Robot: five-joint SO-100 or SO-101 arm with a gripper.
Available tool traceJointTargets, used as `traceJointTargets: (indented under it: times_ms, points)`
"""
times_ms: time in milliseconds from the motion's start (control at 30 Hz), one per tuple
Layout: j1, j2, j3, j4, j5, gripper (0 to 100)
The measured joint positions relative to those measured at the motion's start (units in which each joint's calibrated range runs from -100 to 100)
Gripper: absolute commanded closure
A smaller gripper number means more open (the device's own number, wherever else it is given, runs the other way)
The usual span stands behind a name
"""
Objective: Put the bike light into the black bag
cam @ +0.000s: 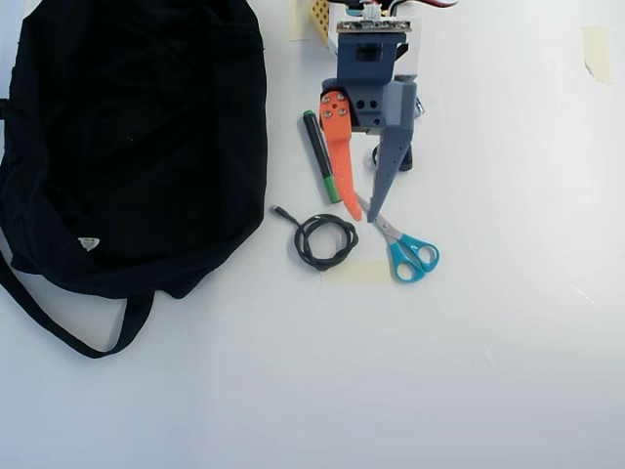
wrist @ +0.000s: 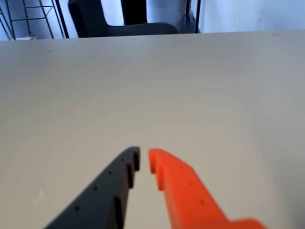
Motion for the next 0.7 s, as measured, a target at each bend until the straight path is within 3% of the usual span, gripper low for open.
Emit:
traceJointTargets:
  times_ms: [300,467,700]
  points:
    - [-0.44,0.0,4.56,0.0,0.1,98]
    - [-2.87,0.0,8.88,0.6,5.13,98]
    - [-6.32,0.0,10.53,11.59,7.96,98]
